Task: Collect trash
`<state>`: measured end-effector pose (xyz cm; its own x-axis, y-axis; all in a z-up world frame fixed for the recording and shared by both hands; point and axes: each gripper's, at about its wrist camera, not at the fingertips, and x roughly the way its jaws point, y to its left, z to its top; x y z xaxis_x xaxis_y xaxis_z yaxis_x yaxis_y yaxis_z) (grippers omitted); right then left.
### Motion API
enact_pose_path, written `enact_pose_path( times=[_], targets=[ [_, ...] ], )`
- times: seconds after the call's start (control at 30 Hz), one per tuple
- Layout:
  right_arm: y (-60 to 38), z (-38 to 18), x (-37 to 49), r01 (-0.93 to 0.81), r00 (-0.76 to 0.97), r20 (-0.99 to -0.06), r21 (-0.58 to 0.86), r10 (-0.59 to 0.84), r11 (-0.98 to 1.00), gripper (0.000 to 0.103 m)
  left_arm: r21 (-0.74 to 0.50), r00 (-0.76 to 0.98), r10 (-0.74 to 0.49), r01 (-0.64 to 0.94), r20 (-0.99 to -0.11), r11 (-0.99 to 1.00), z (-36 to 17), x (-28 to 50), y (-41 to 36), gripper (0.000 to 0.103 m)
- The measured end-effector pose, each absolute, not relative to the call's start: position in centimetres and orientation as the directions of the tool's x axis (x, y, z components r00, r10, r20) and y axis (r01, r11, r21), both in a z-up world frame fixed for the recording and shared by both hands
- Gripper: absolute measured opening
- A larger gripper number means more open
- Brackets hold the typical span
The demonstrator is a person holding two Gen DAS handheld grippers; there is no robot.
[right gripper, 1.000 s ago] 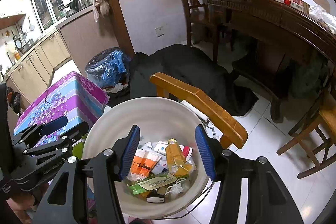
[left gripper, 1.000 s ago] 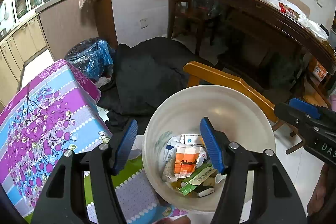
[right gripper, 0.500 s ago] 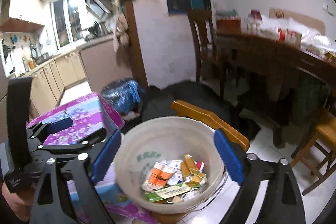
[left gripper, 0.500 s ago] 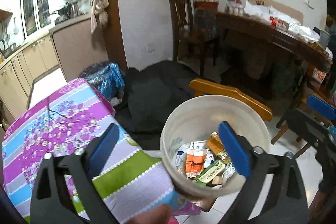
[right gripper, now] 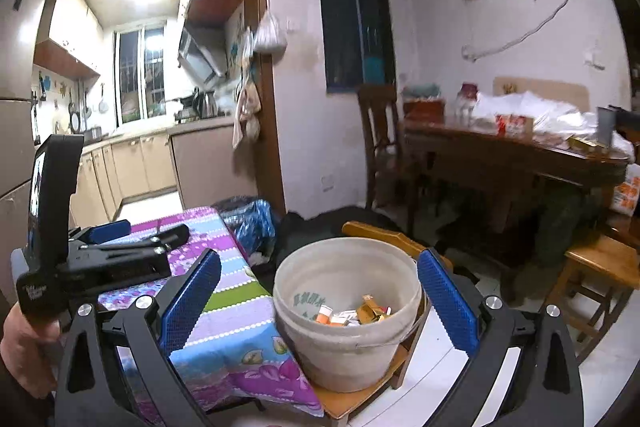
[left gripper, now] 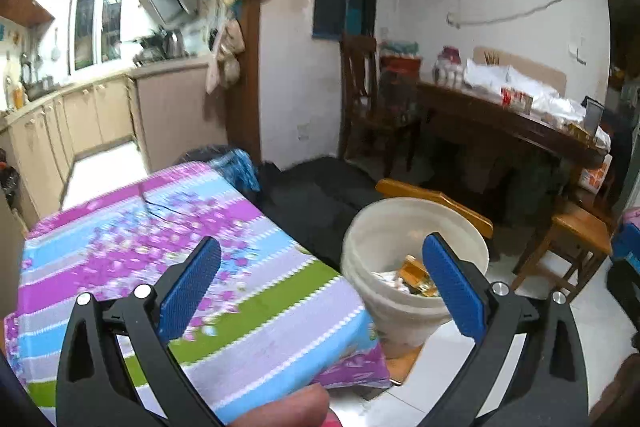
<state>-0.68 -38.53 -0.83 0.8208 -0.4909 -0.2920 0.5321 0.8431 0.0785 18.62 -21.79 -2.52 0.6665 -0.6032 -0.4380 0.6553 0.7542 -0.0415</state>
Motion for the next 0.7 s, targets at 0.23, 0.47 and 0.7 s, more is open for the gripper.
enact_pose_path(
  times=[0.23, 0.47, 0.7],
  targets=[
    [-33.2, -1.9, -6.2, 0.562, 0.811, -0.252, 0.086, -0.528, 0.822, 0.098, -0.046, 0.678, -0.626, 0.663, -0.384, 0.747, -1.4, 14.9, -16.5, 0.097],
    [-29.6, -3.1, -10.2, 0.574, 0.804, -0.244, 0.079, -0.542, 0.815, 0.098, -0.026, 0.693, -0.636, 0.669, -0.341, 0.743, -1.9, 10.1, -12.9, 0.097],
    [-28.0, -3.3, -12.3, 0.585, 0.799, -0.226, 0.078, -0.557, 0.807, 0.098, -0.042, 0.718, -0.616, 0.640, -0.324, 0.767, -2.5, 7.4, -10.4, 0.097]
  ],
)
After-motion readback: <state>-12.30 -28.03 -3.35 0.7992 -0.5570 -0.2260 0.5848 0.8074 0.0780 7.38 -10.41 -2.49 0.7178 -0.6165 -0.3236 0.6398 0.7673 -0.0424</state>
